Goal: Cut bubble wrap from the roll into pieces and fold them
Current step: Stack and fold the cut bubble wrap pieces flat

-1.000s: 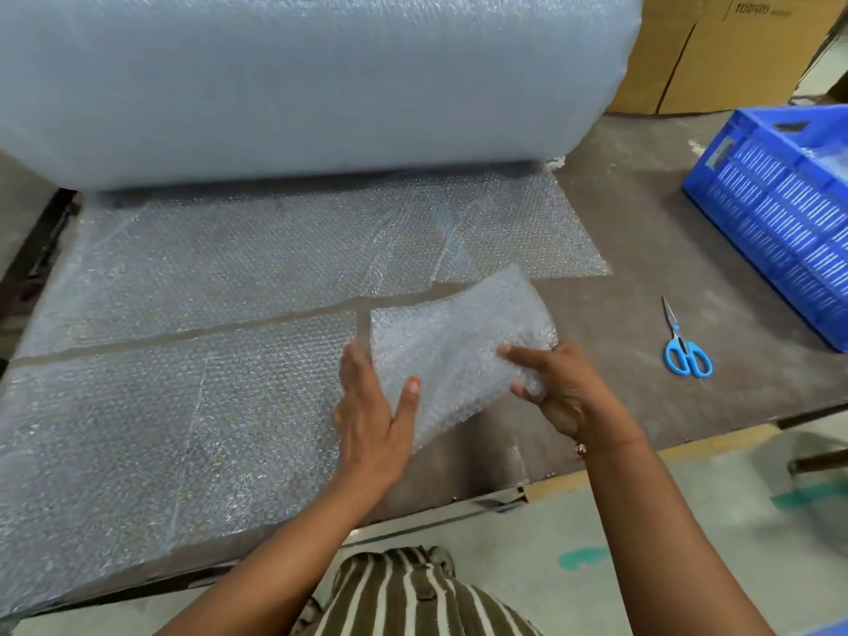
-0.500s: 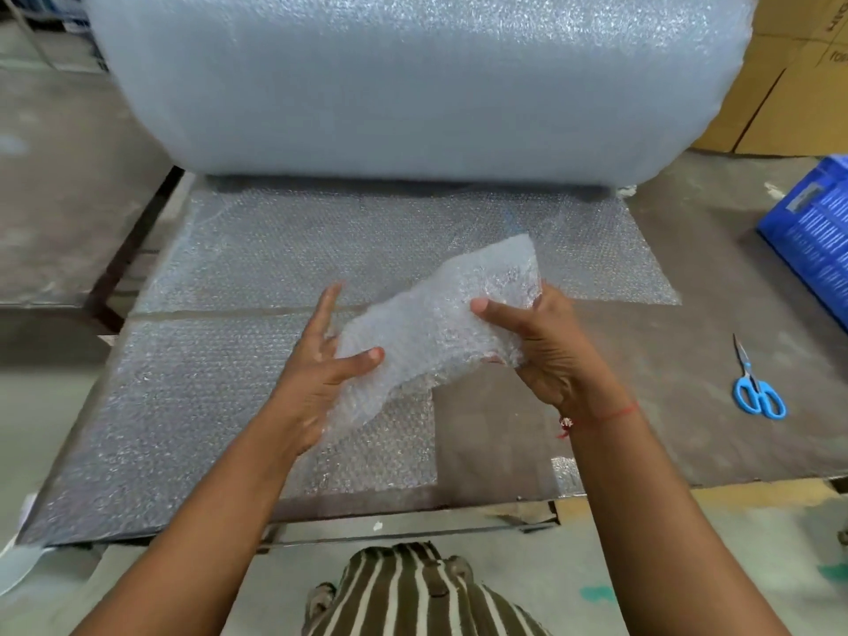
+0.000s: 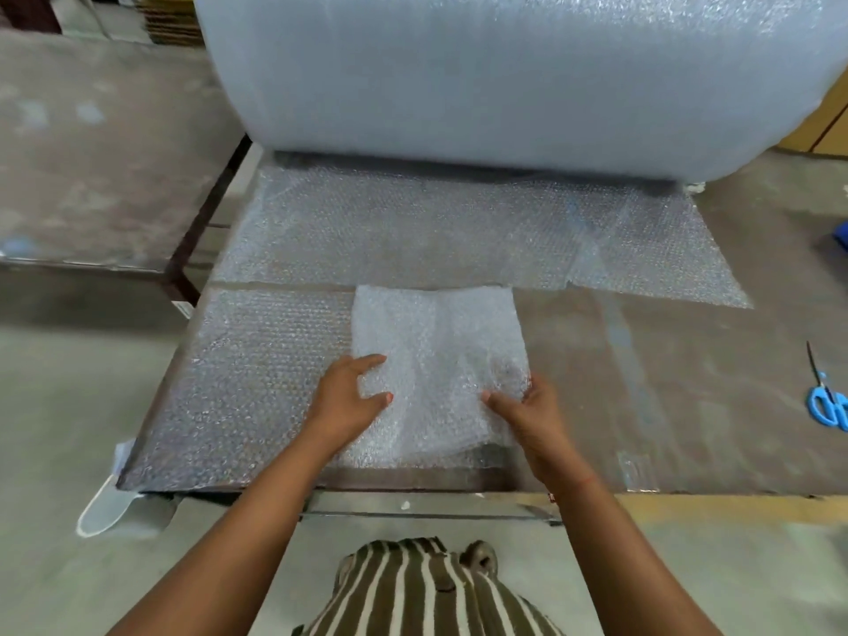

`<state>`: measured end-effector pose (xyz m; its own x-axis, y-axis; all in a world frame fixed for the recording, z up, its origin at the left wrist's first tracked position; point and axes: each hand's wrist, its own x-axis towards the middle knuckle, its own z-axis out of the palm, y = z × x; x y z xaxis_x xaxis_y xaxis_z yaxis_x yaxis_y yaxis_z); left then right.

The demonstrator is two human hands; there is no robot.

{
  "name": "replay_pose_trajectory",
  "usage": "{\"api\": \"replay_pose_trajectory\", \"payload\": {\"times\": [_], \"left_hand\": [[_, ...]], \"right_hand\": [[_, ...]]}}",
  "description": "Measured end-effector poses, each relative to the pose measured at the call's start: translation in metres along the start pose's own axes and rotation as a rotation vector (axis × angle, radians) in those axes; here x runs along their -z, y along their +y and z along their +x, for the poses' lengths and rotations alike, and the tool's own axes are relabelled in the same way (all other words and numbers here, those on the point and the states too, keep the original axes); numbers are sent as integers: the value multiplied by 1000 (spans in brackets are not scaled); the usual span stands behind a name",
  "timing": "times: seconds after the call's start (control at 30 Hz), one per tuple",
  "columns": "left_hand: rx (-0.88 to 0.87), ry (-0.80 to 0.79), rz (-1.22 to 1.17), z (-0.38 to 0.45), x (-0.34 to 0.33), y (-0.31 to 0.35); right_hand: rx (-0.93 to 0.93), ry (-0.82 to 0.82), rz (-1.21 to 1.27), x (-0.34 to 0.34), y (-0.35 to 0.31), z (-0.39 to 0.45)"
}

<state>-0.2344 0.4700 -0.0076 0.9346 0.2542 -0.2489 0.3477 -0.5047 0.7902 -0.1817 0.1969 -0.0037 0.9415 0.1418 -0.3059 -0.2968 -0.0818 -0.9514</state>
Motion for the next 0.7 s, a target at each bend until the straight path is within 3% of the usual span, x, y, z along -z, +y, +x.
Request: {"api": "replay_pose_trajectory", "payload": {"times": [0.13, 0.33, 0.5, 0.57, 0.7], "left_hand": [[31, -17, 84, -8, -2, -11], [-79, 56, 157, -11, 9, -16], [-151, -40, 291, -18, 9, -28], [-190, -62, 340, -19, 7, -29], [-247, -74, 385, -18, 5, -23]], "right_hand": [[15, 78, -163, -9, 17, -9], [134, 249, -500, -16, 30, -20], [435, 452, -928, -23, 28, -40], [556, 332, -1057, -24, 28, -42], [710, -146, -1245, -29, 36, -41]]}}
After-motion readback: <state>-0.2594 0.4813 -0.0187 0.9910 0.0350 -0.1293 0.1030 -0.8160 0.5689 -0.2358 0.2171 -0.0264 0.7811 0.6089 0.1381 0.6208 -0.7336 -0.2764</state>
